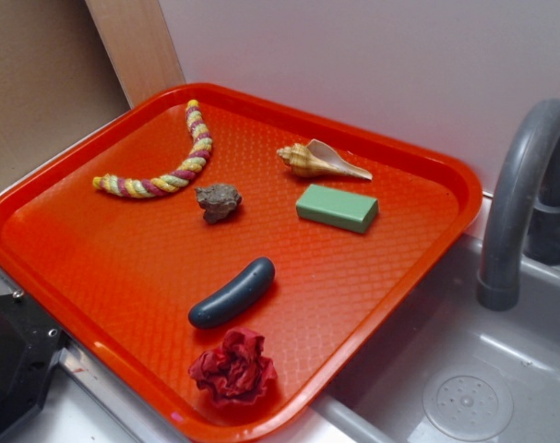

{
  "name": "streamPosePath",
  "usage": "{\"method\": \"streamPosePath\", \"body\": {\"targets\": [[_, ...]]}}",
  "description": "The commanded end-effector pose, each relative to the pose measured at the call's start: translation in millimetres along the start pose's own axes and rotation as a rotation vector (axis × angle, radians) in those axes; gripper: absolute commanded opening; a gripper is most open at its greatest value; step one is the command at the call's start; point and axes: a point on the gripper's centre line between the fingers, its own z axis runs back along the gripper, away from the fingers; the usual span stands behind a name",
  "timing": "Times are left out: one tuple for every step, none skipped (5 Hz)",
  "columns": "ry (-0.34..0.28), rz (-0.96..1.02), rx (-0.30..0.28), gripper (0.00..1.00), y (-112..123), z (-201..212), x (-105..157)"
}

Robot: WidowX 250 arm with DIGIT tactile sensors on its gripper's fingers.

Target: Grab the red paper.

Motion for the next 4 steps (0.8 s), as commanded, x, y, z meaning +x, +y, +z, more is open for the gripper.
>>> {"method": "streamPosePath", "body": {"targets": [[0.0,0.0,0.0,1.0,0,0,0],[-0.005,-0.093,-0.061,1.0,-28,-11,11],[-0.042,-0.105,-0.103,1.0,-59,-25,14],[-0.07,-0.148,-0.127,1.0,-91,-49,14]]}}
